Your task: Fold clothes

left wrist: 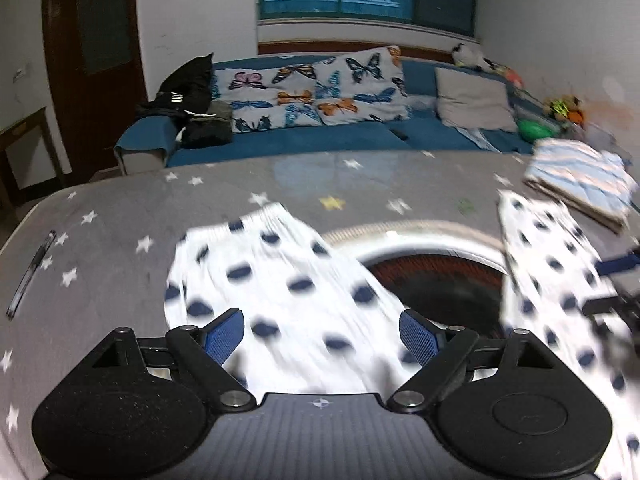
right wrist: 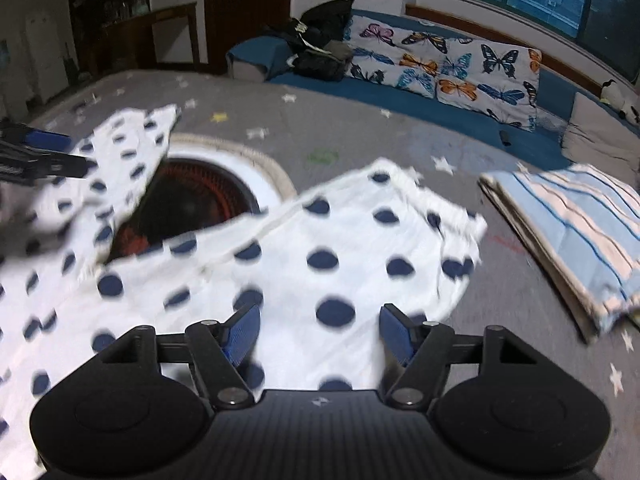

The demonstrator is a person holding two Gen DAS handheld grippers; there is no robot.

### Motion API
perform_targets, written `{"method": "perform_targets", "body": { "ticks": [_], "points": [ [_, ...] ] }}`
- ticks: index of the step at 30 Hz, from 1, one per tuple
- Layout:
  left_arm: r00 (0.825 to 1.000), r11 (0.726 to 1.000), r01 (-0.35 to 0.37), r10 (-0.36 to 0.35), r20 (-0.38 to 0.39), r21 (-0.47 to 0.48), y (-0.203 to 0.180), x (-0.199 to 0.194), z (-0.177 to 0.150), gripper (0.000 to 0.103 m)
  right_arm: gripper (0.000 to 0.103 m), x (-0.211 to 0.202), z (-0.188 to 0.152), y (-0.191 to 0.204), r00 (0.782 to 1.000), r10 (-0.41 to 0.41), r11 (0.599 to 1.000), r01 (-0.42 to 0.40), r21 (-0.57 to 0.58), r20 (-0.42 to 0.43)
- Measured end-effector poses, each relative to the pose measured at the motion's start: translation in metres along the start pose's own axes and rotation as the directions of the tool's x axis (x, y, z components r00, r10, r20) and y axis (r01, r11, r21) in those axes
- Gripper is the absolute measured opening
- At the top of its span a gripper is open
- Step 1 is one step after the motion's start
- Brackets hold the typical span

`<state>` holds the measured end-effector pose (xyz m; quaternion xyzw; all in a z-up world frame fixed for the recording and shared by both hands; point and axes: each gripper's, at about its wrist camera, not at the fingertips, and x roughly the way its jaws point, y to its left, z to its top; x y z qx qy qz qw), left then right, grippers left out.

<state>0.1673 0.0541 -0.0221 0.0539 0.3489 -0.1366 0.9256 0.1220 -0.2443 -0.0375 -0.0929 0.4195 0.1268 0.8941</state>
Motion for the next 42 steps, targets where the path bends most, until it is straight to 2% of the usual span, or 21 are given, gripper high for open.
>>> {"method": "perform_targets", "body": {
  "ticks": [4, 8, 10, 14, 19, 30, 33, 35, 38, 42],
  "points": [
    [1.000, 1.000, -0.001, 0.001, -0.007, 0.009, -0.003, -0.023, -0.022, 0.087, 0.059, -0.010, -0.008, -0.006, 1.000, -0.027, 0.999, 0.027, 0.036, 0.002],
    [1.000, 1.000, -0.017, 0.017, 0.005, 0.004, -0.002, -0.041, -0.037, 0.087, 0.059, -0.022, -0.004, -0.007, 0.998, -0.020, 0.998, 0.016, 0.064, 0.061],
    [1.000, 1.000, -0.016, 0.016, 0.004, 0.003, -0.004, -0.046, -0.043, 0.087, 0.058, -0.020, 0.001, -0.008, 0.997, 0.000, 0.995, -0.008, 0.096, 0.081],
    [0.999, 0.999, -0.032, 0.032, -0.005, 0.014, -0.008, -0.053, -0.056, 0.087, 0.054, -0.001, 0.008, -0.006, 0.998, -0.007, 0.991, -0.002, 0.137, 0.061],
    [0.999, 0.998, -0.038, 0.038, 0.010, 0.047, -0.010, -0.066, -0.063, 0.087, 0.054, 0.001, 0.000, -0.001, 0.998, -0.057, 0.994, 0.055, 0.094, 0.016],
    [0.999, 0.991, 0.042, -0.044, 0.013, 0.127, -0.037, -0.104, -0.095, 0.087, 0.056, -0.063, -0.045, 0.039, 0.997, 0.071, 0.995, -0.071, -0.071, 0.006],
    [0.998, 0.984, 0.056, -0.058, 0.004, 0.168, -0.047, -0.113, -0.104, 0.087, 0.057, -0.070, -0.064, 0.048, 0.997, 0.070, 0.992, -0.071, -0.103, -0.011],
    [0.996, 0.980, 0.084, -0.086, 0.001, 0.181, -0.055, -0.121, -0.107, 0.087, 0.061, -0.075, -0.074, 0.048, 0.998, 0.057, 0.992, -0.058, -0.116, -0.011],
    [0.987, 0.965, 0.153, -0.160, 0.016, 0.211, -0.076, -0.137, -0.105, 0.087, 0.061, -0.084, -0.085, 0.045, 0.999, 0.046, 0.992, -0.047, -0.114, -0.009],
    [0.952, 0.920, 0.293, -0.306, 0.006, 0.261, -0.115, -0.152, -0.108, 0.087, 0.061, -0.093, -0.085, 0.033, 0.999, 0.032, 0.997, -0.031, -0.064, 0.006]
  ]
}}
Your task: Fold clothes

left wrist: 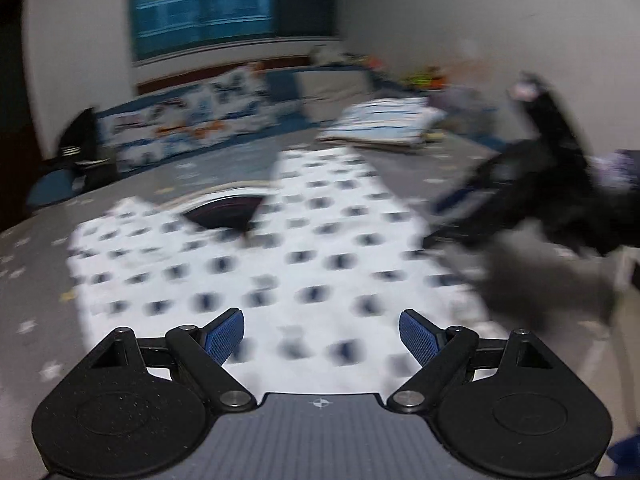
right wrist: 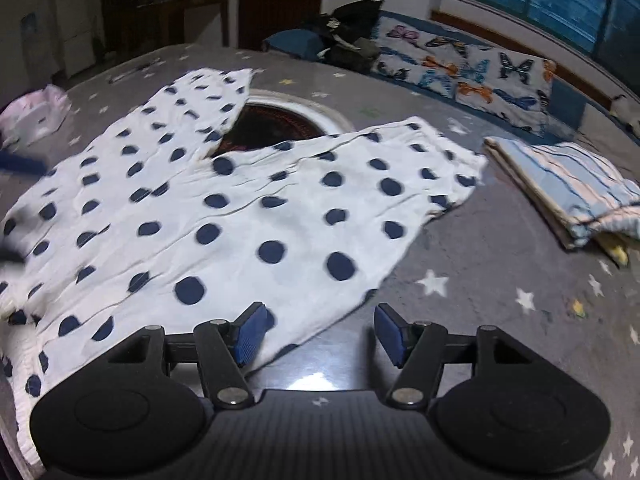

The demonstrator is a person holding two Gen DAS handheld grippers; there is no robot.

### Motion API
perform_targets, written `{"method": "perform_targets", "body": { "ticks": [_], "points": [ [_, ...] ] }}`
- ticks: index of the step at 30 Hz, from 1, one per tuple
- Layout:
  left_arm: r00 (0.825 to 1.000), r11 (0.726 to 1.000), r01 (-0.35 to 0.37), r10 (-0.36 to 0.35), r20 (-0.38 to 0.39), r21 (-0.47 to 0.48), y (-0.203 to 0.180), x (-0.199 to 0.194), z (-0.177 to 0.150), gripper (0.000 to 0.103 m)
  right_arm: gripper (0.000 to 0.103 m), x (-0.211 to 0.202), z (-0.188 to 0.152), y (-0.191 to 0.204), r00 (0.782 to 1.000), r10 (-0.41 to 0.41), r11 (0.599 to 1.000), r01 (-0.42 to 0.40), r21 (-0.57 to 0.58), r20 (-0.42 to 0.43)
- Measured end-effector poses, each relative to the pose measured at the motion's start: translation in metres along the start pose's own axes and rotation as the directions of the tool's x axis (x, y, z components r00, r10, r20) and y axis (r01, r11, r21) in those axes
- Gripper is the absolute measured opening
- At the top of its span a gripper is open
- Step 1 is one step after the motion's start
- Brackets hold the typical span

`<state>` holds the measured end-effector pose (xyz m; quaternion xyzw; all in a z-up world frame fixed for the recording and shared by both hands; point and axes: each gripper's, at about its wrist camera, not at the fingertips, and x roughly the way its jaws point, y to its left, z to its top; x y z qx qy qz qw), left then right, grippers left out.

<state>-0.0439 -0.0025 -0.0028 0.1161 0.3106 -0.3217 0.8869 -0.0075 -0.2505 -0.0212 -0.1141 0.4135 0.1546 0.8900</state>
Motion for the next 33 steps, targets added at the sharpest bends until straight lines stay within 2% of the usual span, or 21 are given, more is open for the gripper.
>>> {"method": "perform_targets", "body": {
  "ticks": [4, 9, 15, 17, 23, 27, 33],
  "points": [
    [0.993, 0.990, 0.121, -0.120, -0.016, 0.067, -0.041, 0.005, -0.001, 0.087, 0.061, -0.005, 0.003, -0.014, 0.999, -0.032, 0.998, 0.031, 0.048, 0.011],
    [0.984, 0.978, 0.179, -0.176, -0.037, 0.108, -0.071, 0.013, -0.003, 0.086, 0.061, -0.002, 0.009, -0.027, 0.999, -0.052, 0.994, 0.050, 0.100, 0.014],
    [0.982, 0.971, 0.185, -0.176, -0.072, 0.151, -0.086, 0.024, -0.010, 0.075, 0.061, 0.006, 0.014, -0.038, 0.997, -0.072, 0.988, 0.069, 0.141, 0.014],
    [0.980, 0.970, 0.192, -0.181, -0.084, 0.149, -0.088, 0.028, -0.010, 0.062, 0.061, 0.009, 0.015, -0.040, 0.997, -0.076, 0.986, 0.073, 0.153, 0.011],
    [0.977, 0.967, 0.190, -0.170, -0.125, 0.171, -0.096, 0.036, -0.015, 0.041, 0.061, 0.016, 0.016, -0.048, 0.996, -0.088, 0.980, 0.086, 0.180, 0.003],
    [0.977, 0.966, 0.181, -0.156, -0.143, 0.183, -0.098, 0.040, -0.018, 0.039, 0.061, 0.020, 0.016, -0.052, 0.995, -0.098, 0.977, 0.097, 0.188, -0.003],
    [0.974, 0.967, 0.184, -0.155, -0.165, 0.177, -0.099, 0.043, -0.018, 0.030, 0.061, 0.023, 0.016, -0.057, 0.994, -0.105, 0.975, 0.105, 0.196, -0.007]
  ]
}}
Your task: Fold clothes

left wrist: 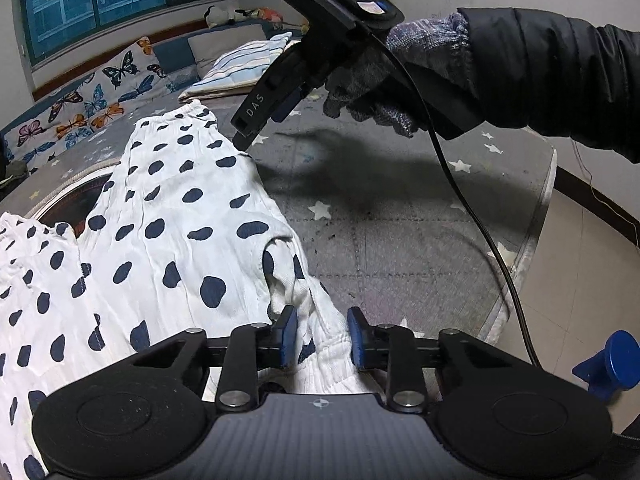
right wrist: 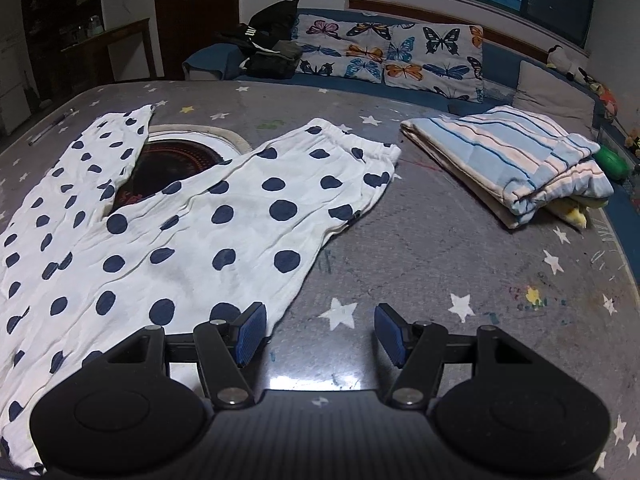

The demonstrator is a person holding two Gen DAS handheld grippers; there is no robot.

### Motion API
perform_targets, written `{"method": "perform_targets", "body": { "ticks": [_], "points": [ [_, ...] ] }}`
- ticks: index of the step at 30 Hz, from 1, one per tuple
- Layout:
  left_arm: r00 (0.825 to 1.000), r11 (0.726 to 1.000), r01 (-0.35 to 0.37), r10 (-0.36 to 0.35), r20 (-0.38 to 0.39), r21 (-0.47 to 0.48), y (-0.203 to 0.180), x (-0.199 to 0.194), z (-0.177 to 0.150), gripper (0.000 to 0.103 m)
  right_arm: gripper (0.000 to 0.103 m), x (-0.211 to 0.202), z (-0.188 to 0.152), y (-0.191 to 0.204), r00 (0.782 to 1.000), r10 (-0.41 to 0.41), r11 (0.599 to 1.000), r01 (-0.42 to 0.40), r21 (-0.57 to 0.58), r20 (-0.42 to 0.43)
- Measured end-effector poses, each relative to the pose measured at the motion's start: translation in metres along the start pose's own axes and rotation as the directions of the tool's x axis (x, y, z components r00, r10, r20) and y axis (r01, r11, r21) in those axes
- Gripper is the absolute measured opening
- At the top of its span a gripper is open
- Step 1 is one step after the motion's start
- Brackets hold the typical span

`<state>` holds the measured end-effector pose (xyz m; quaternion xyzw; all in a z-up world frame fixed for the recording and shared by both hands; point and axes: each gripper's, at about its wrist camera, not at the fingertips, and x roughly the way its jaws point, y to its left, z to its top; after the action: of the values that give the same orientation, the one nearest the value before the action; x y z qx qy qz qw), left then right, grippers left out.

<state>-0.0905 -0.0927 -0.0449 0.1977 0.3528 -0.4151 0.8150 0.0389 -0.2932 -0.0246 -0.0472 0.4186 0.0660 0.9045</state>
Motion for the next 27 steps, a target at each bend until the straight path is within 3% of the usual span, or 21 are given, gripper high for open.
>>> {"method": "perform_targets", "body": {
  "ticks": [5, 16, 22, 27],
  "points": [
    [1.000, 1.000, 0.009, -0.009, -0.009, -0.004, 0.001, 0.000, 0.001, 0.021, 0.061, 0.005, 0.003, -0.006, 1.000, -0.004, 1.000, 0.004, 0.019, 0.002],
    [0.999, 0.999, 0.039, -0.039, -0.034, 0.001, 0.003, 0.003, 0.005, 0.023, 0.059, 0.038, 0.032, -0.038, 1.000, 0.003, 0.992, -0.006, 0.123, 0.024],
    [0.995, 0.996, 0.092, -0.092, -0.034, -0.003, 0.013, 0.004, 0.006, 0.013, 0.052, 0.069, 0.058, -0.053, 0.999, 0.017, 0.983, -0.023, 0.184, 0.037],
    [0.990, 0.990, 0.137, -0.138, -0.024, -0.035, 0.022, 0.004, 0.006, 0.012, 0.051, 0.092, 0.079, -0.062, 0.999, 0.020, 0.980, -0.027, 0.197, 0.037]
  ]
}}
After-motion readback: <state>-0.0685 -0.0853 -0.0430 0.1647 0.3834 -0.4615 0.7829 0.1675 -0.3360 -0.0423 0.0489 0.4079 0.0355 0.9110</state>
